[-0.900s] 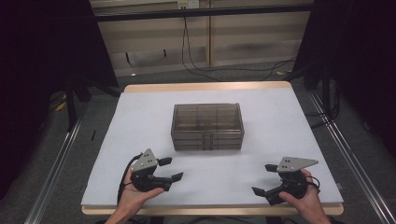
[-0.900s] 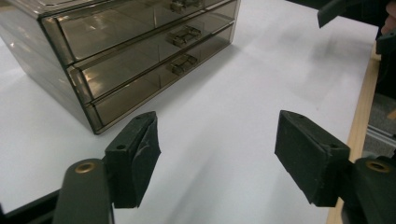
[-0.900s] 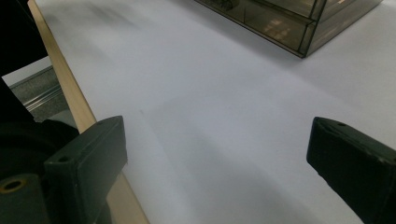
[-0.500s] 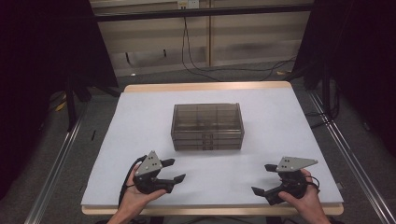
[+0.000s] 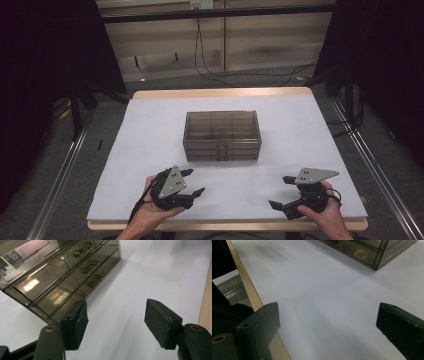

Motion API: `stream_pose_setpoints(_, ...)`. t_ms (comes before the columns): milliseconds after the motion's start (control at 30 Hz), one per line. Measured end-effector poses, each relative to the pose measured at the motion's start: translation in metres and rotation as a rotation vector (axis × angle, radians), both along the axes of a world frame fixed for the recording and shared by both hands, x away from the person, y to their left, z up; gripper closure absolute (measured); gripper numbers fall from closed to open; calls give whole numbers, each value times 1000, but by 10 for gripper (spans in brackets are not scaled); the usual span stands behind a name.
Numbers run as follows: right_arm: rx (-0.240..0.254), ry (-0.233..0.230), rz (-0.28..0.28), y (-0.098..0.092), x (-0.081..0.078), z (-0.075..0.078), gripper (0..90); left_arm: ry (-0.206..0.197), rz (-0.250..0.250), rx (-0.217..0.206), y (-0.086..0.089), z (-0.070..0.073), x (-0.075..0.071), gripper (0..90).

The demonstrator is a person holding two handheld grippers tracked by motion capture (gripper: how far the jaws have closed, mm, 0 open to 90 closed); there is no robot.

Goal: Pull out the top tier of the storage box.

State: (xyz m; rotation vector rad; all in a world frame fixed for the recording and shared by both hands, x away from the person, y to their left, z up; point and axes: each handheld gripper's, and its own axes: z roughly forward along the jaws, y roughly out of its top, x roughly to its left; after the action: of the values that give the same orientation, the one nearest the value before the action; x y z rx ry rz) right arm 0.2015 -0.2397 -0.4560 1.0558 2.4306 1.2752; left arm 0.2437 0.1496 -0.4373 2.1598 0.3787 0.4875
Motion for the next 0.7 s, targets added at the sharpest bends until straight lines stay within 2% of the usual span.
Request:
stream_pose_setpoints(67,-1,-1,-1,1,0,0,51,-17,-5,28,-3,1,1,385)
stream_pose_setpoints(367,0,-1,0,1,1,-1,51,-96,-12,91,-17,3,-1,473)
stream_pose_setpoints(500,-3,4,3,1,1,-1,51,-104,-22,120,-21,6,-1,484)
stream_pose_setpoints(667,-2,3,-1,1,0,-1,51,-139,-18,155,-26,10,-2,522)
stream_pose_setpoints(700,-2,3,-1,1,1,-1,51,-139,-24,148,-26,11,-2,512)
